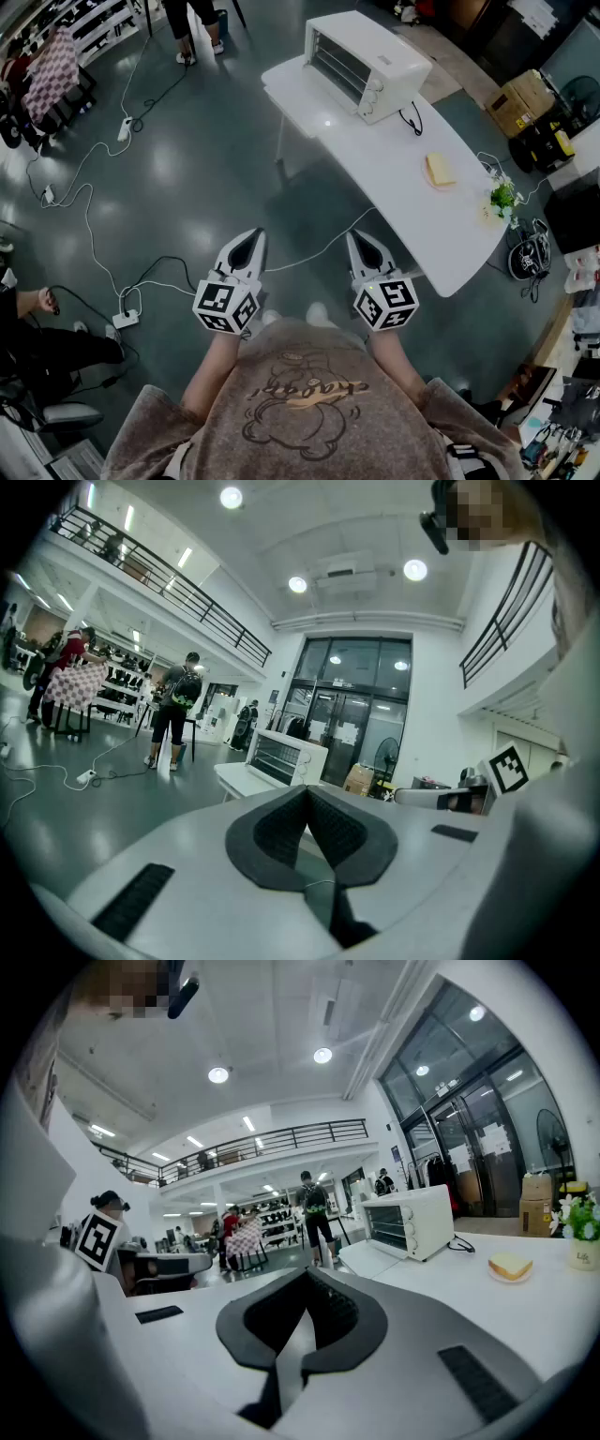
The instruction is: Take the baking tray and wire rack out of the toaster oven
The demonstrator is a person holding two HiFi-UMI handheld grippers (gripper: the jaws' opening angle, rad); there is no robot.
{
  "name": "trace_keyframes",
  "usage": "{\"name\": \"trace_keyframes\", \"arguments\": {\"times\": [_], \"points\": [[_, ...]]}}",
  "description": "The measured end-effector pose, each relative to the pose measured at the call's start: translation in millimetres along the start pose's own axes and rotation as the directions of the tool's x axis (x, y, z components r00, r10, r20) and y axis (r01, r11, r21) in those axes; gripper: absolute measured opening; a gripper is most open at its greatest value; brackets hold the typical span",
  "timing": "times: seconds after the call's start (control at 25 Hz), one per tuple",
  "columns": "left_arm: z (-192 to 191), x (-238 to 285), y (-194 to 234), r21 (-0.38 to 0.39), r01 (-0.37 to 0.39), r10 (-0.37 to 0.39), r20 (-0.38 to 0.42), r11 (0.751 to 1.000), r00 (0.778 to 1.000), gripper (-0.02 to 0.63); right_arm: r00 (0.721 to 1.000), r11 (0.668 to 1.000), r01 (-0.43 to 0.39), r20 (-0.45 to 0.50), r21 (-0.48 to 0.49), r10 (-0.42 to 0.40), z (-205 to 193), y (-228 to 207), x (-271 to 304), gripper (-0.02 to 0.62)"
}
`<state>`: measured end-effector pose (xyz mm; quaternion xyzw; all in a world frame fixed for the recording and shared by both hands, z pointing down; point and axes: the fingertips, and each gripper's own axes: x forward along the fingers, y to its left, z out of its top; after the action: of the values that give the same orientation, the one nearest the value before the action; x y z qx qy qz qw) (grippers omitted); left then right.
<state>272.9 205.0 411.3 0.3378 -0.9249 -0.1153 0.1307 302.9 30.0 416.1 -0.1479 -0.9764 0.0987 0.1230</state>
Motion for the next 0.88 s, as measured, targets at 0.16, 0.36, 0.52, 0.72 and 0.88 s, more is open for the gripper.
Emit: {"name": "trace_keyframes", "arguments": {"times": [0.16, 0.36, 0.52, 0.72, 0.88], "points": [[2, -1, 9, 0.007, 0.010, -0.010, -0.006, 1.000, 1.000, 0.005, 1.000, 1.000, 0.000, 0.016, 0.015, 0.000, -1, 9, 5, 0.000], [-4, -3, 26, 0.018, 0.036, -0.035, -0.017, 0.999, 0.999, 0.005, 0.999, 0.999, 0.025, 0.018, 0.035, -0.026, -15, 17, 9, 0.000], [-3, 4, 37, 0.015, 0.055, -0.055, -0.005, 0.998, 0.998, 0.005, 0.997, 0.997, 0.065, 0.029, 0.042, -0.066, -20, 13, 16, 0.000], [-7, 15, 55, 0.017, 0.057, -0.057, -0.017, 0.998, 0.998, 0.005, 0.996, 0.996, 0.075, 0.040, 0.053, -0.077, -24, 11, 37, 0.000], [-6, 39, 77, 0.014, 0.044, -0.044, -0.022, 0.999, 0.999, 0.005, 0.996, 0.996, 0.072, 0.047, 0.059, -0.074, -22, 0, 70, 0.000]]}}
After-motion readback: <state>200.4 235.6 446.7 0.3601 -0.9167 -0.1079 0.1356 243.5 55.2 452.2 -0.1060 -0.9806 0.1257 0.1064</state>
